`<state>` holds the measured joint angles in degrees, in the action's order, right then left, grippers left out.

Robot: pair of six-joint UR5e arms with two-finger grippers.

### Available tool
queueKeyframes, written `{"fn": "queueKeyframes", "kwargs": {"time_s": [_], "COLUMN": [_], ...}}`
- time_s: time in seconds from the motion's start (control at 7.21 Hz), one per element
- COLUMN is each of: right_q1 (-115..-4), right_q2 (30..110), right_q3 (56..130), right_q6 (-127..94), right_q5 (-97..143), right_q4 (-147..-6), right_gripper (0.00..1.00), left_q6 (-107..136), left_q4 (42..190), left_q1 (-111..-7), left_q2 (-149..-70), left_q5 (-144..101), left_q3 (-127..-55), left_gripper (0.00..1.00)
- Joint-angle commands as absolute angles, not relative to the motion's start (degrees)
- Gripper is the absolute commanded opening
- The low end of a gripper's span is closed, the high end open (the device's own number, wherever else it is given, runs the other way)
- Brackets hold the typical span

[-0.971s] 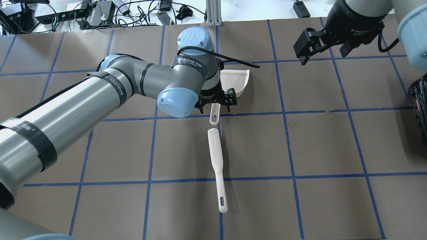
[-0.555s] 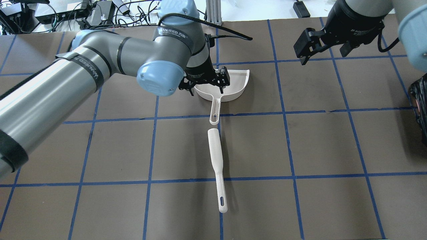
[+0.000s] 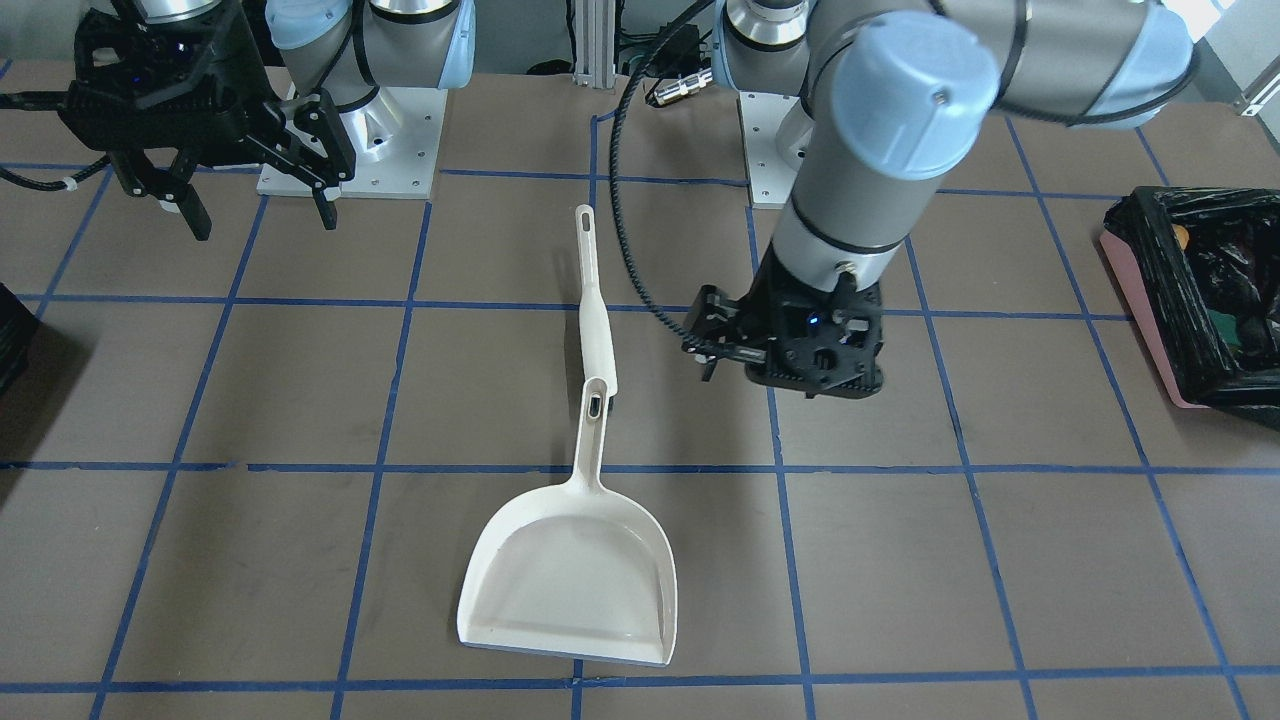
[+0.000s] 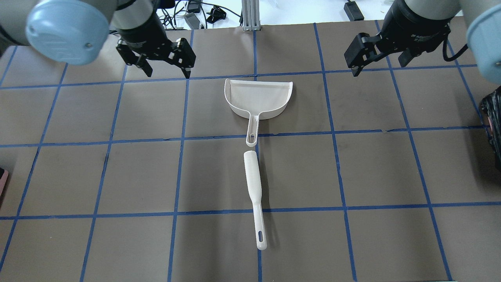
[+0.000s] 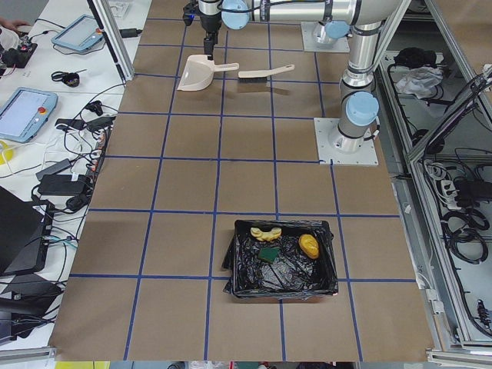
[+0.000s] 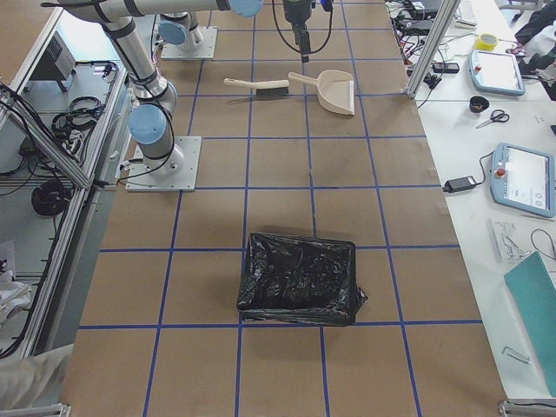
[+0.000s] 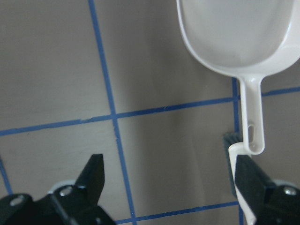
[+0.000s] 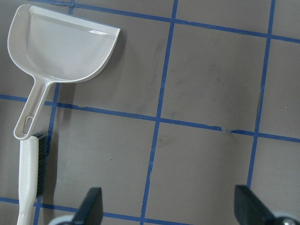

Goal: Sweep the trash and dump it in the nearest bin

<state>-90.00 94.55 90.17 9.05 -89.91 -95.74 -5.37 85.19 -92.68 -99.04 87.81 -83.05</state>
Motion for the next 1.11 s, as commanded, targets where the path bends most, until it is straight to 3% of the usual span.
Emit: {"fn": "queueKeyframes", "kwargs": {"time_s": [0.0,0.97], "right_q1": [-90.0,-90.0], "right_q2": [94.6,94.5], "right_q3": [90.2,90.2], "right_q6": [9.1,9.1], "right_q5": [-89.8,-89.4], "right_q4": [-95.7,-95.9], "right_gripper": [1.00,1.00], "left_q6": [-8.3,-10.7], "left_q4": [88.5,88.0], "left_q1": [-86.3,-83.5], "left_q2": [-93.8,-90.1], "left_q5": [88.3,88.3], "left_q3": [-84.0,-87.1], "left_gripper": [1.00,1.00]}}
